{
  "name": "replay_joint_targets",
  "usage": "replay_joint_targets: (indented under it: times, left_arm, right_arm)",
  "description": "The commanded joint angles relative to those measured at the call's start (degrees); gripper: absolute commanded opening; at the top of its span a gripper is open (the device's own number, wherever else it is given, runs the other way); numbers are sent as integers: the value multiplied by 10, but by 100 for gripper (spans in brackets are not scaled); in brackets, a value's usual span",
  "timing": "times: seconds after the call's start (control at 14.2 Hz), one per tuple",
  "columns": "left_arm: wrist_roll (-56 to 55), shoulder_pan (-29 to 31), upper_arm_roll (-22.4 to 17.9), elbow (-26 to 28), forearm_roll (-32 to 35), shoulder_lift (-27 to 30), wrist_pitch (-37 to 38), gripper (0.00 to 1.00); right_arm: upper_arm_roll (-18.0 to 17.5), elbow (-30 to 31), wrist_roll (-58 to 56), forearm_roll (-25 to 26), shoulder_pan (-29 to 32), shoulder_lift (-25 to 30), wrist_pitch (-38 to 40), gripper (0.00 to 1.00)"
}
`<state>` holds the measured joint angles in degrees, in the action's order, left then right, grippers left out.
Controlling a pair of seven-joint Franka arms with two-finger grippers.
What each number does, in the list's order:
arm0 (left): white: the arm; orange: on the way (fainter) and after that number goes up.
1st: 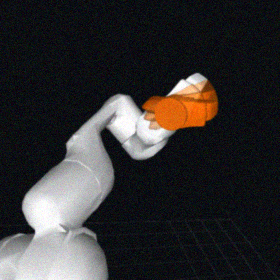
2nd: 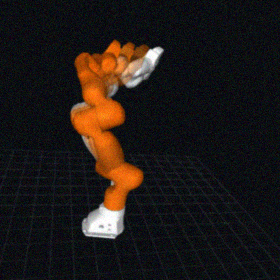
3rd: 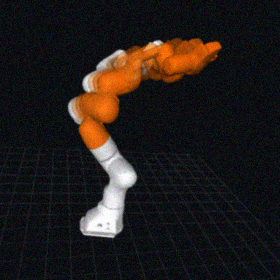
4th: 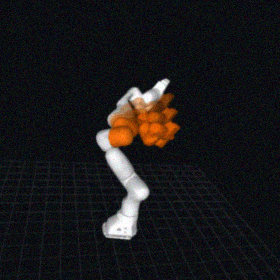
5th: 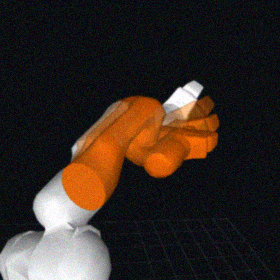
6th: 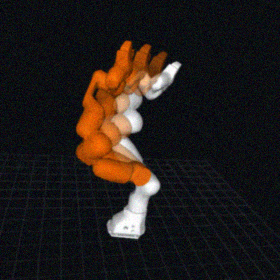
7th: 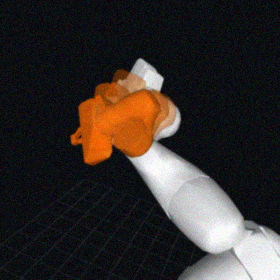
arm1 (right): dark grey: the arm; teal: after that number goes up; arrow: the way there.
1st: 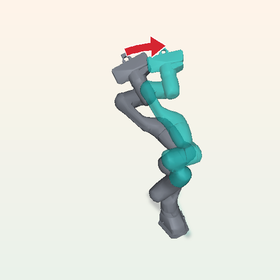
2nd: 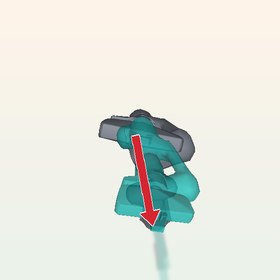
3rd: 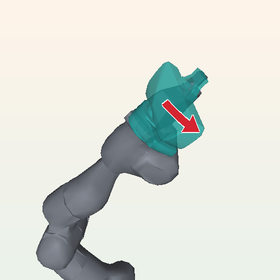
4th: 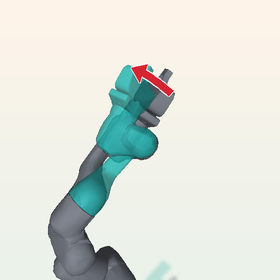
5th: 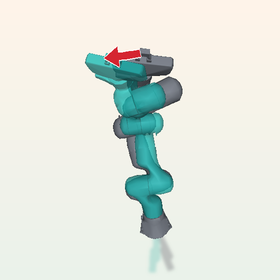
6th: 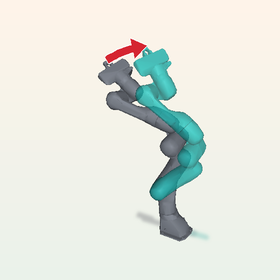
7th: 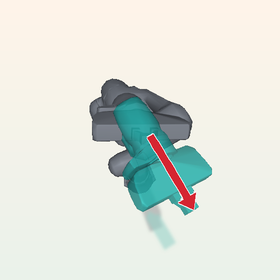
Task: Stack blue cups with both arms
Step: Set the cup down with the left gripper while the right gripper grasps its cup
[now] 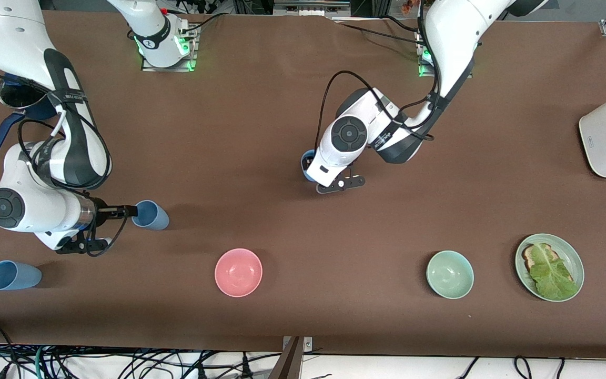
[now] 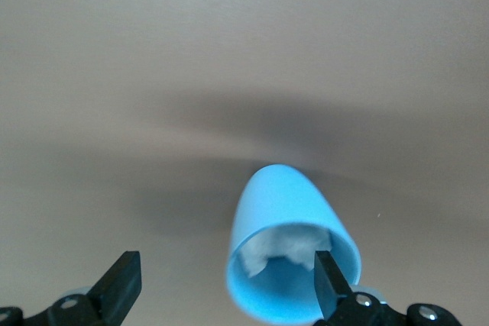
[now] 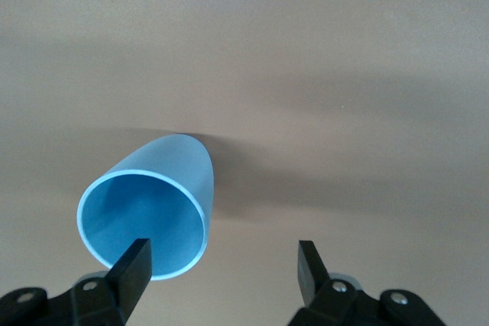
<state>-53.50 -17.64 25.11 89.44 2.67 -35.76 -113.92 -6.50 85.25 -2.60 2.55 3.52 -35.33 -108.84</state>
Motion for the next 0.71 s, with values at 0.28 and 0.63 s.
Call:
replay_joint_targets:
  times: [0.28,0.63]
  left_arm:
    - [127,66,2,-49,8,109,173,100]
    - [268,149,5,-99,8,132,214,100]
  right_arm:
    - [-4,12,-8,-15,3,-26,-50,67]
    - [-6,6,5,-34,-4,-29,-45,0]
